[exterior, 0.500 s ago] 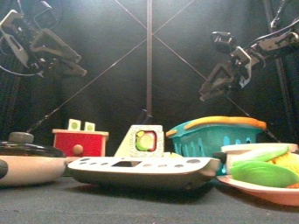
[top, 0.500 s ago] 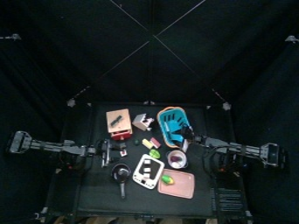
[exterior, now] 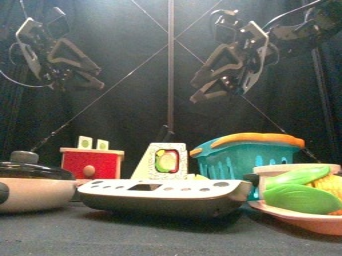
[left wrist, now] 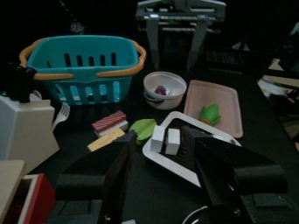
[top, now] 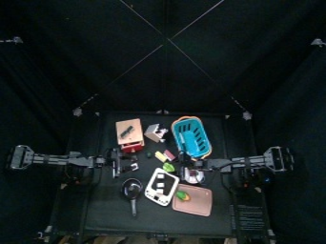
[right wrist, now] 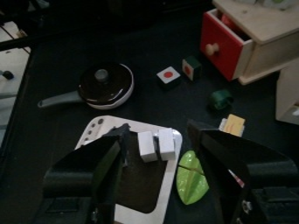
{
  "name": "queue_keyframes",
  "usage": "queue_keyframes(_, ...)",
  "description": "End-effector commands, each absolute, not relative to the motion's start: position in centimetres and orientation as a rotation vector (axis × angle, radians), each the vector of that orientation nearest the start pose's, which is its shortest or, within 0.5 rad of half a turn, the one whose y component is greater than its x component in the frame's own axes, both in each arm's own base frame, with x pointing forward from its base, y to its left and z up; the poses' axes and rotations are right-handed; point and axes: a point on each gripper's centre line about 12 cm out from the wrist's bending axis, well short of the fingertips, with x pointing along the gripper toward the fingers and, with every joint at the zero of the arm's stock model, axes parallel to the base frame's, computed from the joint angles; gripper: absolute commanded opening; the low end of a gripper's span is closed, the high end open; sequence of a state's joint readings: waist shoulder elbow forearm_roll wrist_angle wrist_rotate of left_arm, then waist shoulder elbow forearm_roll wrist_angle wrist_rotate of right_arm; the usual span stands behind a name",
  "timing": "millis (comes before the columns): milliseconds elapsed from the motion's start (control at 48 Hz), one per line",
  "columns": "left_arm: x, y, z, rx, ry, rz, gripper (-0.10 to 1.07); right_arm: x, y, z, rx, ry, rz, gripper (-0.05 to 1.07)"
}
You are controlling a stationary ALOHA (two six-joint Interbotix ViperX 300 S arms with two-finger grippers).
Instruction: Grab white sushi pieces
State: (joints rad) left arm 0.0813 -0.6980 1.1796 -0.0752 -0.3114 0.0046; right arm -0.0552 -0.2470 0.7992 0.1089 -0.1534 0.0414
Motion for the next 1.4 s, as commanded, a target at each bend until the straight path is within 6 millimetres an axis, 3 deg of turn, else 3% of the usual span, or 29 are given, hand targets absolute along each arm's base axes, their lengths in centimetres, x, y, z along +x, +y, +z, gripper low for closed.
queue_keyframes(0,23.9,2.7,24.9,-0.057,0.129,0.125,0.84,36.4,-2.0,23.5,0.163,0.377,-0.096,0.92)
queue_keyframes(208,23.9,3.1,25.1,-0.048,0.123,0.139,0.84,38.8,-2.0,22.4,0.169,0.431,-0.097,1.02)
queue_keyframes(667,23.7,3.0,24.6,-0.052,0.135,0.139,0.84,41.3,-1.2,18.5,0.112,0.662,-0.059,1.03)
queue_keyframes(1375,23.5,3.0,24.1,-0.053,0.148,0.140,0.84,42.4,-1.6,16.8,0.075,0.730,-0.057,1.03)
